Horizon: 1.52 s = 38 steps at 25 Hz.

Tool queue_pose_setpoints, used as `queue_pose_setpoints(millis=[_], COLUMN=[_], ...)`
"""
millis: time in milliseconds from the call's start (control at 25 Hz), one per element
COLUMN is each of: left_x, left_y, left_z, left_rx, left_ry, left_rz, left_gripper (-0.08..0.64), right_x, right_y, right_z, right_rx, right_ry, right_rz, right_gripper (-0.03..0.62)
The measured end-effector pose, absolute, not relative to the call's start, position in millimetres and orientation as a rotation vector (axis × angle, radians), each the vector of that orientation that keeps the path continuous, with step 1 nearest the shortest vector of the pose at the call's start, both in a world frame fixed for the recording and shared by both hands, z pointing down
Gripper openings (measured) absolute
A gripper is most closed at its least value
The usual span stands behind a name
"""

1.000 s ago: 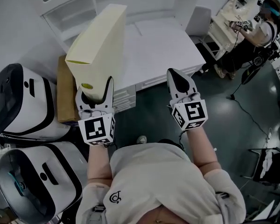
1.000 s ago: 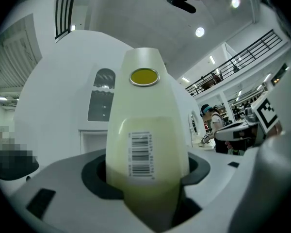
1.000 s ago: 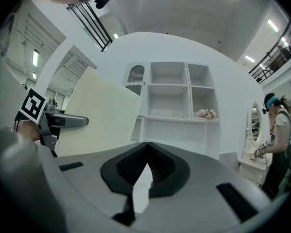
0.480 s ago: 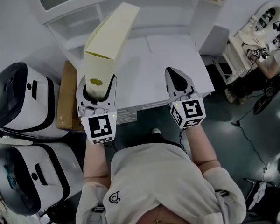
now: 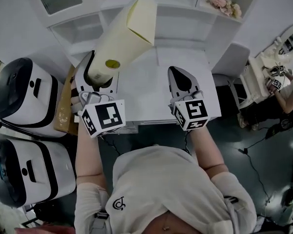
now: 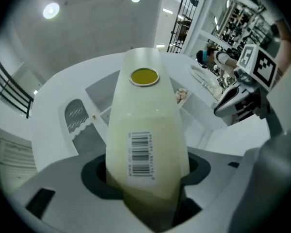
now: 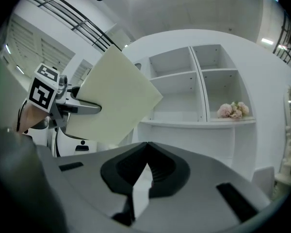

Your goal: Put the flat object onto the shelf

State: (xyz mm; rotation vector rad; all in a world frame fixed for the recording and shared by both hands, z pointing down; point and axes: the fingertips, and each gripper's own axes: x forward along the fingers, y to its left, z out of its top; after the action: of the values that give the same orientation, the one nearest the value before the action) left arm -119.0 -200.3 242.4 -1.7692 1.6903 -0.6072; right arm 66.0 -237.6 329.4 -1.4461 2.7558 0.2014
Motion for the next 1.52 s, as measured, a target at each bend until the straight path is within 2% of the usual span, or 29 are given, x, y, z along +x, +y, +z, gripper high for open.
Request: queue_pose_setpoints(millis=[320,640,1000,1520], left_x=[-90.4,-44.5,-23.9,-43.9], left_y=[-224.7,-261.2,-324.9,-404.8], left_z=[191.6,164.6,163.3,200.6], left_rx=[-1.442,-1.282,-1.178,-1.213], left_ry=[1.517,1.323,1.227,1.142], left_rz=[-0.857,-0.957,-1.079,-1.164], left_gripper=[0.308,0.311,0.313,0.330], right_x=[80.0,97.3,116.6,86.8], right_y=[-254.2,-273.4,-294.4,-339.0], right_z=[330.1,330.0,335.4,339.3], right_rx=[-1.376,-1.363,-1.379,-1.413], right_ry=[2.765,2.771,2.784,2.830], right_rz=[0.203,0.227,0.220,0.278], right_gripper=[0.008,0.008,0.008,0.008])
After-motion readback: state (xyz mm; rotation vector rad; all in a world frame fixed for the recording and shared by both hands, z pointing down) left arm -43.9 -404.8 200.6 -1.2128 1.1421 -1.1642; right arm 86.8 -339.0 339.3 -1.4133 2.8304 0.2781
